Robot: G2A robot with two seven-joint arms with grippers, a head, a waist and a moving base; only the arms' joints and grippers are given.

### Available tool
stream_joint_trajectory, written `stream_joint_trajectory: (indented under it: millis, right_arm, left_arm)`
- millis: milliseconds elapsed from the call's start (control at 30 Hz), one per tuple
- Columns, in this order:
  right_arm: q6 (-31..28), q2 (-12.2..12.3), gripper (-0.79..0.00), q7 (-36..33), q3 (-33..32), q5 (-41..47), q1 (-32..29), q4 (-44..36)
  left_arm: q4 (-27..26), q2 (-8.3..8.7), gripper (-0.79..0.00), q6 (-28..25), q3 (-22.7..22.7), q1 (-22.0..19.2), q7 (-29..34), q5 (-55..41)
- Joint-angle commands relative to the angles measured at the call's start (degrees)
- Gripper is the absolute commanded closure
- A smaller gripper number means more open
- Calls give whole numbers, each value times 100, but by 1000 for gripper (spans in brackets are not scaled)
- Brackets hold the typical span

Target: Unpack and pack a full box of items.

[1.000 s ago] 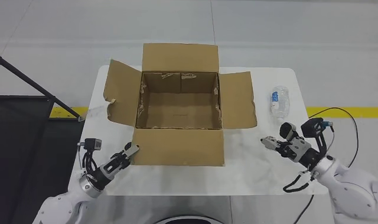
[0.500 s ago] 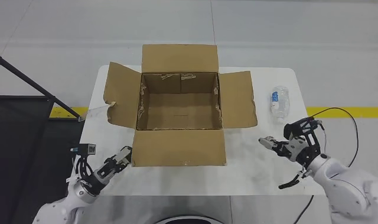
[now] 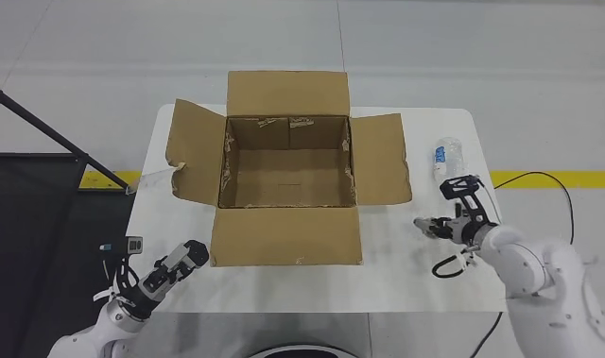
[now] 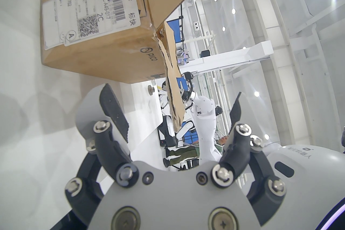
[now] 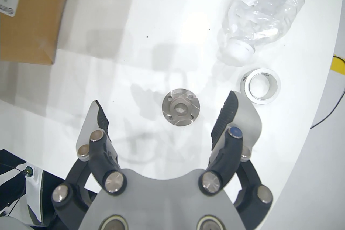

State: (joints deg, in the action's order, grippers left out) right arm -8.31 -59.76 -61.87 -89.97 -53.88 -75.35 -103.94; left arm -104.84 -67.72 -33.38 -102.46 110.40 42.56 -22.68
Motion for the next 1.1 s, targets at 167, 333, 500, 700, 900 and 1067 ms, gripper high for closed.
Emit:
stream_joint_trajectory:
  millis: [167, 333, 500, 700, 900, 1067]
  right_arm:
    - [352, -2, -545, -392, 296, -389, 317, 341]
    - [354, -1, -499, -553, 397, -344, 390, 468]
    - [378, 2, -394, -585, 456, -347, 403, 517]
    - [413, 7, -354, -600, 519, -365, 404, 551]
    - [459, 7, -351, -612, 595, -401, 454, 607]
    - [502, 8, -314, -638, 656, -443, 516, 680]
  left_arm:
    - [0, 0, -785, 0, 0, 0, 0, 0]
    - [0, 0, -785, 0, 0, 0, 0, 0]
    - [0, 0, -785, 0, 0, 0, 0, 0]
    - [0, 0, -785, 0, 0, 0, 0, 0]
    - [0, 0, -785, 0, 0, 0, 0, 0]
    - [0, 0, -785, 0, 0, 0, 0, 0]
